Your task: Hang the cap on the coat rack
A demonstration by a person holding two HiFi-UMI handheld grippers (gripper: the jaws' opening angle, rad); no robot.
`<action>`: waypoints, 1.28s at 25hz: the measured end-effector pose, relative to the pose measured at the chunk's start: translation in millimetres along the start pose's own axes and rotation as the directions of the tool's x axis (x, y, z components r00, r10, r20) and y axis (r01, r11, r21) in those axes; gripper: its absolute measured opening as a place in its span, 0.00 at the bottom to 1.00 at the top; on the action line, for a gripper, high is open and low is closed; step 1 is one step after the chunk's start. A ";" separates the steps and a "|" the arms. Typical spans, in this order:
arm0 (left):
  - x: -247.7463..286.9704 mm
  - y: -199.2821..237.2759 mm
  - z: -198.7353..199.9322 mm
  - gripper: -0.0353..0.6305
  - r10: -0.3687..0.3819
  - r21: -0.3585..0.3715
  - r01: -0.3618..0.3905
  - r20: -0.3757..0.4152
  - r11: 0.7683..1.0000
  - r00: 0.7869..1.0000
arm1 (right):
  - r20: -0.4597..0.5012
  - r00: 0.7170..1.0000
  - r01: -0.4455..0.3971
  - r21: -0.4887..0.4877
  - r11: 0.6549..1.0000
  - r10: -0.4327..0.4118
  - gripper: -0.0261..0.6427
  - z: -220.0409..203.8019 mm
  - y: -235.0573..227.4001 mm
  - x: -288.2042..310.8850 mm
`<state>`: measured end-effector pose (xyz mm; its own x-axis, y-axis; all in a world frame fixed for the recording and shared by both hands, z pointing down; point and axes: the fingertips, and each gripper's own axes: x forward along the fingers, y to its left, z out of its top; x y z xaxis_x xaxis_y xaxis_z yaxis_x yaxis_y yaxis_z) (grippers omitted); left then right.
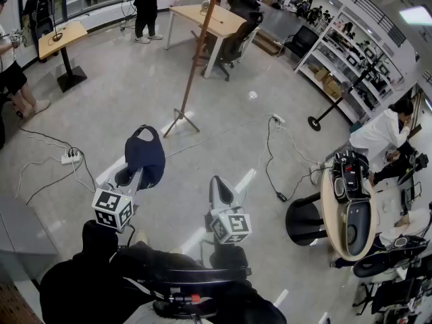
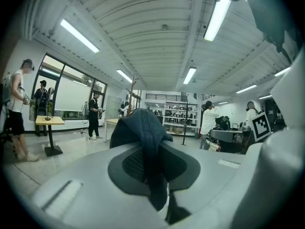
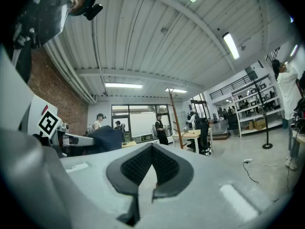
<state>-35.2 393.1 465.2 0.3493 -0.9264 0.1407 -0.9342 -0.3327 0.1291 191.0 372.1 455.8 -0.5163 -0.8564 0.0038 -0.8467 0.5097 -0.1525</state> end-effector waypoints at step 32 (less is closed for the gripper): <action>-8.0 107.2 -1.7 0.11 -0.116 -0.020 0.115 -0.020 0.993 0.993 | -0.052 0.998 0.040 0.031 0.999 -0.038 0.04 -47.6 89.3 86.1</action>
<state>-138.0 365.2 479.6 0.4566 -0.8779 0.1445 -0.8860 -0.4339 0.1637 64.9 347.8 489.5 -0.4898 -0.8697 0.0614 -0.8621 0.4725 -0.1833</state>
